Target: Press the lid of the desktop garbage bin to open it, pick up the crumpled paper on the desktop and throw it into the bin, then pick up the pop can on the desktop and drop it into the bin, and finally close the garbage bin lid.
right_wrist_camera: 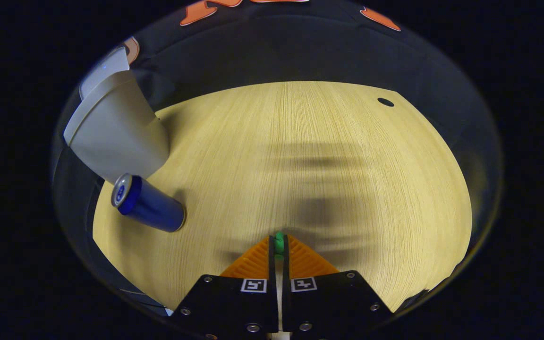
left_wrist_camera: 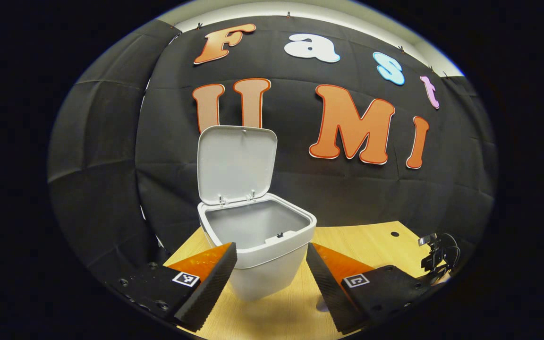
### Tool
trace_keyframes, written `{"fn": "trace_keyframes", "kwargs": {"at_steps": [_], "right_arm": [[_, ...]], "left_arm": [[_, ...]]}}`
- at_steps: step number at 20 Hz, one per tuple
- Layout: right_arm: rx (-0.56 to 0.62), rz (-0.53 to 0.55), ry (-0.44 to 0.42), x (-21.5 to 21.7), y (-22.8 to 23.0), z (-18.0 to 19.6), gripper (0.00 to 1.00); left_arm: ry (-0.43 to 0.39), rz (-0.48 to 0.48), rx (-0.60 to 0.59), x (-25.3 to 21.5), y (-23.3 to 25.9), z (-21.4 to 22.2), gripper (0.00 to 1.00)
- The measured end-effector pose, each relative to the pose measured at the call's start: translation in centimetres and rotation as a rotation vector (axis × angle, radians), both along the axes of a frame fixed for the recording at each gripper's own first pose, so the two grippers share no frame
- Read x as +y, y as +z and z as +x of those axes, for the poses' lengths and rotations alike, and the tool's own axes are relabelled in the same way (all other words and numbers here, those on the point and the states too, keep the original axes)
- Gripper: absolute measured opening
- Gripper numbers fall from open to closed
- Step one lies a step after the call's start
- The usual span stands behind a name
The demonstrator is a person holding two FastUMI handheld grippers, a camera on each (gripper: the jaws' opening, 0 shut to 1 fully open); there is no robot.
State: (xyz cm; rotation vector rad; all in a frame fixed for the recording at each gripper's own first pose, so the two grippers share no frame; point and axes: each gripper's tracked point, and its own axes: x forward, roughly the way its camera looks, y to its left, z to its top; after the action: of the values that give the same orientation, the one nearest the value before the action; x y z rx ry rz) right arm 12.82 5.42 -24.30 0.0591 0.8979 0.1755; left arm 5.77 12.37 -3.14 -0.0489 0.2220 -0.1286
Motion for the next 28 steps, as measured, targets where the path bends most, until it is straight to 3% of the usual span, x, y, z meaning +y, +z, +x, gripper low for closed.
{"fn": "trace_keyframes", "kwargs": {"at_steps": [2,3,6,14,22,28], "right_arm": [[-0.038,0.033,0.017,0.1,3.5,2.3,0.04],[-0.073,0.043,0.024,1.8,2.1,0.8,0.04],[-0.174,0.044,0.047,-0.1,9.8,4.1,0.04],[-0.456,0.075,0.128,1.0,25.5,3.9,0.04],[-0.713,0.097,0.312,8.1,38.6,4.5,0.04],[-0.811,0.172,0.425,16.1,43.9,5.7,0.03]], "left_arm": [[-0.009,-0.005,-0.006,-0.4,0.4,-0.2,0.94],[-0.012,-0.007,-0.01,-0.6,0.7,-0.1,0.94],[-0.024,-0.008,-0.026,-1.1,1.3,-0.4,0.94],[-0.043,-0.022,-0.045,-2.3,2.1,-0.9,0.94],[-0.045,-0.031,-0.056,-1.9,2.7,-2.6,0.94],[0.012,-0.035,-0.066,1.4,2.9,-4.0,0.95]]}}
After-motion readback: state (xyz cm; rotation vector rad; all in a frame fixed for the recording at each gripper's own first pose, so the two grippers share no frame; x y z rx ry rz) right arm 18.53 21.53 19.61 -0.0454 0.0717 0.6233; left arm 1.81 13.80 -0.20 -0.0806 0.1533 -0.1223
